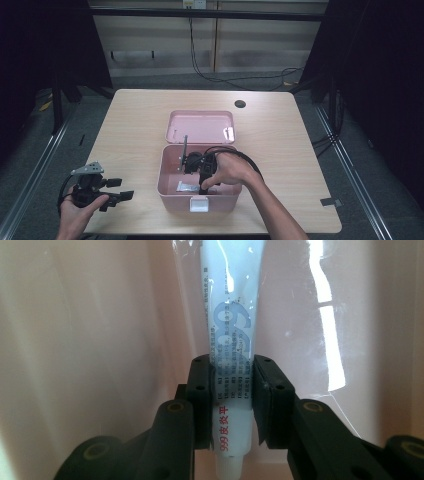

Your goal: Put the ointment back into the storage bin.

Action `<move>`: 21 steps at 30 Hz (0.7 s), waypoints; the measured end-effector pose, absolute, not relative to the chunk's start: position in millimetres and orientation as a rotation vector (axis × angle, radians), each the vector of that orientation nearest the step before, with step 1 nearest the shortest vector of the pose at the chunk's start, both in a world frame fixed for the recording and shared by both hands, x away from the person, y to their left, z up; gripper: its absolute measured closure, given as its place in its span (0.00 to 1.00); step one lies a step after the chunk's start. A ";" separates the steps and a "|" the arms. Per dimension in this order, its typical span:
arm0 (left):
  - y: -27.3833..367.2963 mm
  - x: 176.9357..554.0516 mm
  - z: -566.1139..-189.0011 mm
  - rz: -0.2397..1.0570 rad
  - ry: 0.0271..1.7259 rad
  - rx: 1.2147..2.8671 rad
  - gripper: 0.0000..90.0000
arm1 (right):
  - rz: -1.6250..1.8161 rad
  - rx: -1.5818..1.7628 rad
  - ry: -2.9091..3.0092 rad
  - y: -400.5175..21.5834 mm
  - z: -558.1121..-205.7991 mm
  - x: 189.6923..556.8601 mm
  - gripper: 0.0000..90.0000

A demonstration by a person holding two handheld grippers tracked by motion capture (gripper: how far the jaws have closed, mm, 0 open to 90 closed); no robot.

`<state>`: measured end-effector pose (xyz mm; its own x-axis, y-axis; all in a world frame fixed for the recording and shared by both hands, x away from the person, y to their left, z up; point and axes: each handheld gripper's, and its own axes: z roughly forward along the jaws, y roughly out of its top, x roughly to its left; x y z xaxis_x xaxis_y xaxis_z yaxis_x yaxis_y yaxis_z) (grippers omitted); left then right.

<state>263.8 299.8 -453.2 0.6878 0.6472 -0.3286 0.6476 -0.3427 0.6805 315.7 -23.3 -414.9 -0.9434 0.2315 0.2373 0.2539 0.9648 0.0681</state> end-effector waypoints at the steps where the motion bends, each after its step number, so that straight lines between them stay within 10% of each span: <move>1: 299.8 263.7 -453.2 -0.001 0.992 2.058 0.25 | -0.138 -0.367 -2.885 -22.7 -415.2 315.3 0.80; 21: 299.5 263.9 -453.5 -0.005 0.997 2.059 0.25 | -0.104 -0.295 -2.874 -15.5 -429.7 313.0 0.80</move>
